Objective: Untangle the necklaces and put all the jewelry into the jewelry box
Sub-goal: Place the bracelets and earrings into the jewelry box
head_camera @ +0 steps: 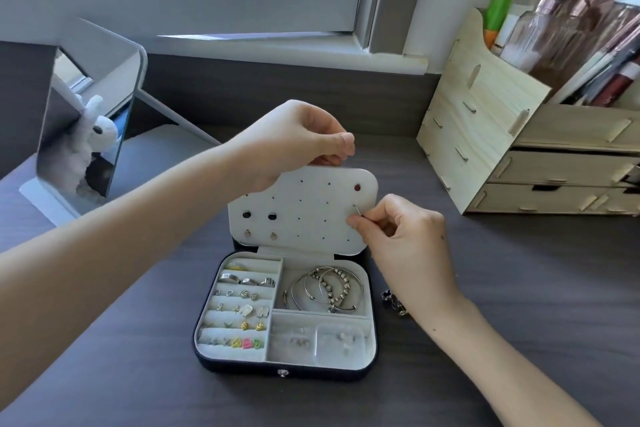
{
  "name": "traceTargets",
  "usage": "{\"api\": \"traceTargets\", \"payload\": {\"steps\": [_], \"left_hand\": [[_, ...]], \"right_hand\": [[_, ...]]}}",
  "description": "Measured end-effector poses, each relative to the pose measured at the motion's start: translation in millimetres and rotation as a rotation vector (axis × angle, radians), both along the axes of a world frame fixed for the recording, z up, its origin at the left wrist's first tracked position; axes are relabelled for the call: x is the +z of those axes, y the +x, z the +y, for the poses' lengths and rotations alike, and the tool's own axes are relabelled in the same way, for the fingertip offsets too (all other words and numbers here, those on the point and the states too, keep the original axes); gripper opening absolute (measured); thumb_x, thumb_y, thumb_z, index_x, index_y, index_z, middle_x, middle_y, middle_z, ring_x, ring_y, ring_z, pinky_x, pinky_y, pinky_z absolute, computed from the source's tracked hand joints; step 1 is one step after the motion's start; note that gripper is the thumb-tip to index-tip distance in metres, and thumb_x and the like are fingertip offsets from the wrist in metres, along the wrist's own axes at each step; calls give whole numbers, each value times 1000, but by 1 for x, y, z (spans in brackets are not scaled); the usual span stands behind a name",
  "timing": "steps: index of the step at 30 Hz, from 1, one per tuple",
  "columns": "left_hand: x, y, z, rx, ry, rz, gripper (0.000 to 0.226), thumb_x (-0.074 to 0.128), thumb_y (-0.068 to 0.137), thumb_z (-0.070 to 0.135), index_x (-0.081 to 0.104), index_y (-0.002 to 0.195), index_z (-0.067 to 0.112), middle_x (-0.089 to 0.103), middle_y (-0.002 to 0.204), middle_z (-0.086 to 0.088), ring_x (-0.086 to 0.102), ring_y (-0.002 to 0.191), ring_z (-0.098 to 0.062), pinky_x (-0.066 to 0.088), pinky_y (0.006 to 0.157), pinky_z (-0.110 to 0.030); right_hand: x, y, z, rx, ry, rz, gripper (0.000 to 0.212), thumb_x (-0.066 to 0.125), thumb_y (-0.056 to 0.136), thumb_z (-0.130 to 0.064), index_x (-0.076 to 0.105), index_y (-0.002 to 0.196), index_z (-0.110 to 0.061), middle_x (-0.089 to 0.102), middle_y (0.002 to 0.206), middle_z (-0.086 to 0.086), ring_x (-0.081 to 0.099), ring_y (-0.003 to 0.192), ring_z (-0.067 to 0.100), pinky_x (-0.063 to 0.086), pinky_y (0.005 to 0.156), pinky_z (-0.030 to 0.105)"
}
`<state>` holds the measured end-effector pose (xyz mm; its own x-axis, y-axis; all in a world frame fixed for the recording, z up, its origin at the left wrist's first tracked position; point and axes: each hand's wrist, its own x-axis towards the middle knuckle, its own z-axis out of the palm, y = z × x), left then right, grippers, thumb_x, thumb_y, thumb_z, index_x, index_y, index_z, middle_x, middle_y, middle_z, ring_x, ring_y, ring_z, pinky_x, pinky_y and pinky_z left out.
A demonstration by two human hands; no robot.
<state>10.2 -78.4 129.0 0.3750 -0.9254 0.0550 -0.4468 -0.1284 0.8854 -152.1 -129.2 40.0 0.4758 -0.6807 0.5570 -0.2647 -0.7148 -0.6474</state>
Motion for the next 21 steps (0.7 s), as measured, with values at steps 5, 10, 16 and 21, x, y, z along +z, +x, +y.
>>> {"api": "traceTargets", "payload": {"steps": [5,10,16,21], "left_hand": [[3,-3,2,4,13,-4,15,66,87,27,72,79,16,71,76,5,65,66,2,47,57,-7],[5,-5,5,4,31,-13,15,66,86,29,71,77,19,70,73,8,65,67,2,47,57,-8],[8,-6,11,-14,36,13,16,66,86,26,71,75,16,69,67,9,63,60,4,44,52,-7],[17,-2,13,-148,198,120,14,65,85,22,71,77,13,71,73,3,66,67,-5,54,61,-16]], "right_hand": [[7,3,1,1,72,32,27,77,76,-19,59,61,-5,60,53,1,53,52,17,46,57,33],[11,7,0,-12,92,23,29,77,75,-22,58,60,-6,59,52,-1,54,51,19,47,58,36],[13,2,-4,-109,-42,70,47,83,63,-42,46,58,-12,51,48,-6,48,49,19,43,54,36],[11,-5,-11,43,4,52,48,82,59,-48,49,64,-13,52,54,-7,47,52,13,41,52,30]]}}
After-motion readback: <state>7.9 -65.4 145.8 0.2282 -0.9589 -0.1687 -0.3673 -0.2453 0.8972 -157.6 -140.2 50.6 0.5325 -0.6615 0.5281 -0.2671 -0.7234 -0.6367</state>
